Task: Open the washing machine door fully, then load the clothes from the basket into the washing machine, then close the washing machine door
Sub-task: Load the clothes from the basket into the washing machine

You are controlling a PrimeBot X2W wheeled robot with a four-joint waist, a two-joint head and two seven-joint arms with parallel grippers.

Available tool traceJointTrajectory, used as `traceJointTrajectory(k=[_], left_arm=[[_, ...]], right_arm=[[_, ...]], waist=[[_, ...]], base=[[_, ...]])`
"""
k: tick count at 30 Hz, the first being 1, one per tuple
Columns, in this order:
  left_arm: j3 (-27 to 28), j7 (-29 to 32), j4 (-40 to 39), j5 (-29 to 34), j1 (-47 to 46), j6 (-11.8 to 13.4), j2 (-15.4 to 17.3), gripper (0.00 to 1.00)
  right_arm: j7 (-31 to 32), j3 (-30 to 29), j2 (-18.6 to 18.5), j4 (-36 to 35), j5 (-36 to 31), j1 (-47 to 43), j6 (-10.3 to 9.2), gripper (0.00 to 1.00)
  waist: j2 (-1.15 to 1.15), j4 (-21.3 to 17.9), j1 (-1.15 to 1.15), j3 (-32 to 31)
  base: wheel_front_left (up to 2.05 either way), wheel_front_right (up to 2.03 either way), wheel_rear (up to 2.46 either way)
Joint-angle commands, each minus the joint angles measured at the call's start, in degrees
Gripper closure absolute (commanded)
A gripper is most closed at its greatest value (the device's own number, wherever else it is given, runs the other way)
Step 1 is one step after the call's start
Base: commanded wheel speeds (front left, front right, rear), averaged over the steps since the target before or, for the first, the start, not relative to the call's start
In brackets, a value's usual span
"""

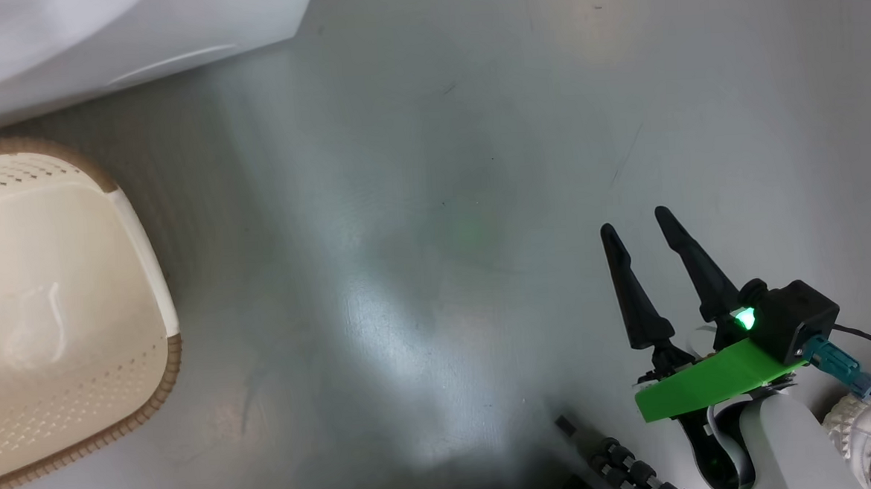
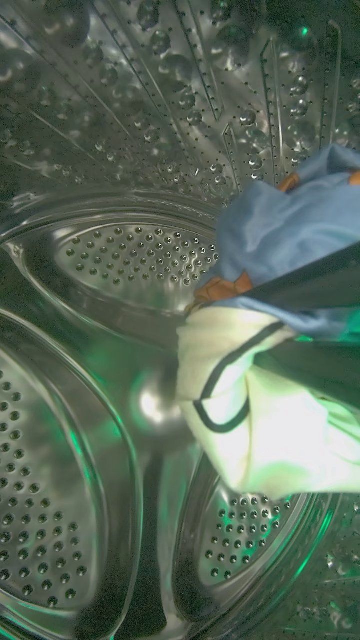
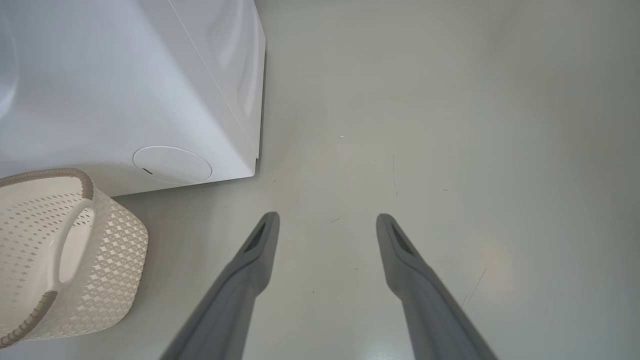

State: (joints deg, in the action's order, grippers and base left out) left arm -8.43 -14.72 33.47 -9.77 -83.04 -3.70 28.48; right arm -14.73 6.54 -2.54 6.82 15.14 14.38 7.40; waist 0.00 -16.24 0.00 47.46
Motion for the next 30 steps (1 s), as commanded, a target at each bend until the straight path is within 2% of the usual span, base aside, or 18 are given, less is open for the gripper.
traceJointTrajectory(k=[1, 4, 8, 9, 10, 11, 13, 14, 22, 30], left_arm=[[1.2, -0.3, -2.9, 0.9, 1.9, 0.4, 3.2, 1.00], [2.6, -0.3, -4.1, 0.6, 4.6, 0.5, 2.8, 1.00], [3.5, -0.3, 0.8, -0.8, 6.2, -0.2, 1.8, 1.00], [3.5, -0.3, 2.7, -1.3, 6.2, -0.4, 1.5, 0.87], [3.4, -0.3, 4.2, -1.5, 5.8, -0.6, 1.3, 0.67], [3.2, -0.3, 5.5, -1.6, 5.3, -0.8, 1.2, 0.54], [2.9, 0.1, 8.7, -2.2, 4.4, -1.2, 0.7, 0.04], [2.7, 0.1, 9.9, -2.2, 3.9, -1.3, 0.6, 0.00], [1.5, 0.8, 18.3, -3.1, 0.8, -2.0, -0.6, 0.00], [0.7, 0.1, 22.4, -3.5, 0.3, -2.2, -1.8, 0.00]], right_arm=[[-0.3, 1.2, -0.3, -0.8, 0.8, -0.7, 0.09, 0.00], [-0.3, 1.2, -0.3, -0.7, 0.8, -0.4, 0.09, 0.00], [-0.3, 1.2, -0.3, -0.4, 0.8, -0.2, 0.09, 0.00], [-0.3, 1.2, -0.3, -0.3, 0.7, -0.2, 0.09, 0.00], [-0.3, 1.2, -0.3, -0.3, 0.7, -0.2, 0.09, 0.00], [-0.3, 1.1, -0.3, -0.3, 0.7, -0.2, 0.09, 0.00], [-0.3, 1.1, -0.3, -0.1, 0.6, -0.1, 0.09, 0.00], [-0.3, 1.1, -0.3, -0.1, 0.6, -0.1, 0.09, 0.00], [-0.3, 1.0, -0.3, 0.2, 0.5, 0.1, 0.09, 0.00], [-0.3, 0.6, -0.3, 0.6, 0.3, 0.4, 0.09, 0.00]], waist=[[0.00, 0.0, 0.00, 0.0], [0.00, 0.2, 0.00, 0.0], [0.00, 0.5, 0.00, -0.5], [0.00, 0.6, 0.00, -0.7], [0.00, 0.7, 0.00, -0.7], [0.00, 0.8, 0.00, -0.8], [0.00, 1.0, 0.00, -1.0], [0.00, 1.0, 0.00, -1.1], [0.00, 1.5, 0.00, -1.8], [0.00, 2.2, 0.00, -3.4]], base=[[0.00, 0.00, 0.00], [0.00, 0.00, 0.00], [0.00, 0.00, 0.00], [0.00, 0.00, 0.00], [0.00, 0.00, 0.00], [0.00, 0.00, 0.00], [0.00, 0.00, 0.00], [0.00, 0.00, 0.00], [0.00, 0.00, 0.00], [0.00, 0.00, 0.00]])
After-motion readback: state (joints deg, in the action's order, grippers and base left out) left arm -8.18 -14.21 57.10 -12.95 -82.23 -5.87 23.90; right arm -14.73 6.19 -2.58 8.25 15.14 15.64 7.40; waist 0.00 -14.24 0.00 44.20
